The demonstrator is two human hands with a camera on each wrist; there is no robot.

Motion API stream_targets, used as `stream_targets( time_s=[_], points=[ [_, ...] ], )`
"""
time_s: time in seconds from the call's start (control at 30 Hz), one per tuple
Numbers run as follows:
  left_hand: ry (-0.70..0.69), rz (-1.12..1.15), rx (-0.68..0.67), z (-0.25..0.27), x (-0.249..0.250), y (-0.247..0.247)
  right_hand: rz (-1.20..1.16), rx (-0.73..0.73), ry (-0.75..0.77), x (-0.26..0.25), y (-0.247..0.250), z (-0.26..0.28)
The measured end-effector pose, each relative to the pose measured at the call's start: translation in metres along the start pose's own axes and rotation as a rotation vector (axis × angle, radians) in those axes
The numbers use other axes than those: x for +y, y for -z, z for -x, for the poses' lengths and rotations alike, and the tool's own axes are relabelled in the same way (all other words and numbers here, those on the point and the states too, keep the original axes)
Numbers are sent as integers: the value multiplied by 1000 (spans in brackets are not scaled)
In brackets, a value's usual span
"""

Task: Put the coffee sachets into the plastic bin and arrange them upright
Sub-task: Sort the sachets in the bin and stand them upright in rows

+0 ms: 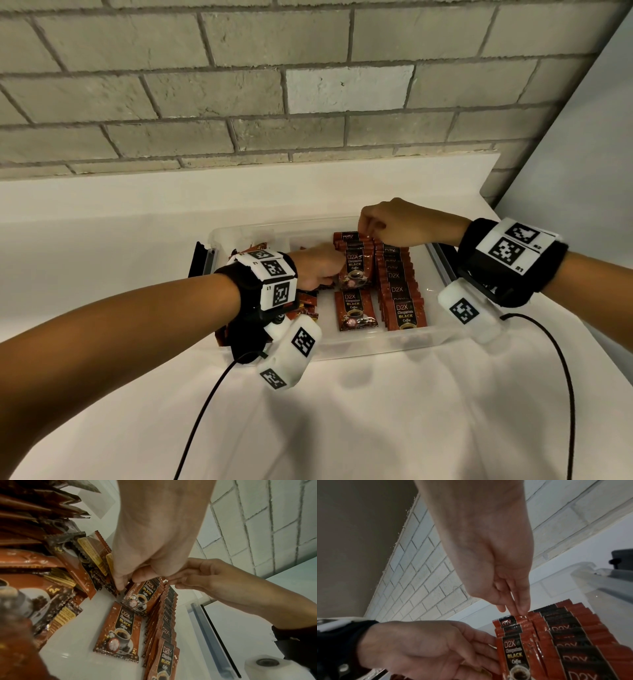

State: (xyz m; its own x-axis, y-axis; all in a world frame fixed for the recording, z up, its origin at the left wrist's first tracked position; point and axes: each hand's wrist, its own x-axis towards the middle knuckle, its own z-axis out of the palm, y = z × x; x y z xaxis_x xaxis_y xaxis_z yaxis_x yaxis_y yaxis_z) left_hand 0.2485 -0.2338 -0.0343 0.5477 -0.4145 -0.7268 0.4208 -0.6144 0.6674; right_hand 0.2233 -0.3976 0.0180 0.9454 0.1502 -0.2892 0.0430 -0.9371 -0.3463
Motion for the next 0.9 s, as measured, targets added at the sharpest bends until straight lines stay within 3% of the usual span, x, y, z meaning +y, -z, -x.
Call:
stream_targets(
  time_s=[0.17, 0.4, 0.53, 0.67, 0.9],
  points=[
    [-116, 23, 137, 13, 9, -1, 42, -47, 16, -1, -9, -6],
    [-118, 19, 130, 10, 12, 1, 25, -90, 20, -3, -9, -9],
    [-103, 38, 132, 6, 11, -1, -40, 7, 56, -3, -8, -9],
    [-100, 30, 127, 4, 12, -4, -8, -3, 54, -4, -9, -9],
    [-70, -198, 87, 14, 12, 0, 5, -29, 51, -6, -7, -8]
  ],
)
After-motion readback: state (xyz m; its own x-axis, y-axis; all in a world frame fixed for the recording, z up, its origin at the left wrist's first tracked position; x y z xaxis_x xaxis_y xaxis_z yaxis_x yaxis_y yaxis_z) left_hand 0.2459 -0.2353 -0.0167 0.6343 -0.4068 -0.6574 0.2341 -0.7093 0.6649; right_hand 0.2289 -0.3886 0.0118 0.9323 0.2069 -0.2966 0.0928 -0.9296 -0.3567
